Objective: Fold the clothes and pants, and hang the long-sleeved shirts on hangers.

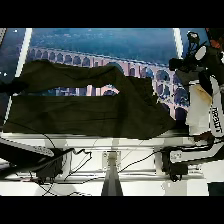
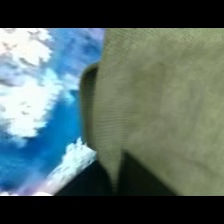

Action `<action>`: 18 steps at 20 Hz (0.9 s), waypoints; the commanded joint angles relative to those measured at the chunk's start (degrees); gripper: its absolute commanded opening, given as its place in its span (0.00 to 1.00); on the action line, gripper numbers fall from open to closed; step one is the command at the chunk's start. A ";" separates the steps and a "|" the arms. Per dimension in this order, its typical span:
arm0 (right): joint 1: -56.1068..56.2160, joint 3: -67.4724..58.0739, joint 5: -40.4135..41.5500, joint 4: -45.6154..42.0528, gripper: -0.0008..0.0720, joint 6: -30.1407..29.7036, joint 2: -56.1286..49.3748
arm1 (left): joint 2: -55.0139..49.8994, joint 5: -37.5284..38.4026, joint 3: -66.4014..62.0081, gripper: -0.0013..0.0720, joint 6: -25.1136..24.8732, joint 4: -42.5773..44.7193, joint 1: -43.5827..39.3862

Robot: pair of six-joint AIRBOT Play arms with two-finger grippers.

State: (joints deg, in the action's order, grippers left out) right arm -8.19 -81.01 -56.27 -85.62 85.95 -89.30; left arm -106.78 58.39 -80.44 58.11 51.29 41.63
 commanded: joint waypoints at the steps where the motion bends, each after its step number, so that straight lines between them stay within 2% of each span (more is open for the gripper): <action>1: -0.04 0.37 -0.11 -0.35 0.71 0.35 -0.07 | -0.11 0.00 -0.72 0.05 -0.72 -5.03 -0.13; 4: -1.16 0.96 -1.92 1.73 0.71 -0.85 -1.49 | 2.34 4.48 -5.81 0.05 -0.68 -4.83 -0.22; 8: -3.63 0.96 -7.34 20.46 0.71 -14.34 -5.38 | 8.85 5.79 -14.23 0.05 -0.44 0.20 -0.15; 11: -4.59 0.96 -15.61 22.60 0.71 -18.43 -9.29 | 13.62 5.77 -17.05 0.05 0.22 7.96 0.00; 13: -4.79 0.96 -19.89 23.87 0.79 -19.80 -11.98 | 15.69 6.64 -17.11 0.05 0.24 12.55 0.00; 16: -4.66 0.96 -20.68 29.62 0.79 -22.32 -16.00 | 16.00 9.40 -17.09 0.05 1.97 13.90 0.00; 18: -4.33 0.94 -20.48 37.00 0.79 -26.64 -18.34 | 15.67 10.60 -17.05 0.05 1.95 13.88 -0.22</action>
State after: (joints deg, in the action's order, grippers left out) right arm -12.69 -80.07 -74.70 -57.84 64.77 -104.20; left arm -91.64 67.02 -97.14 59.33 63.05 41.54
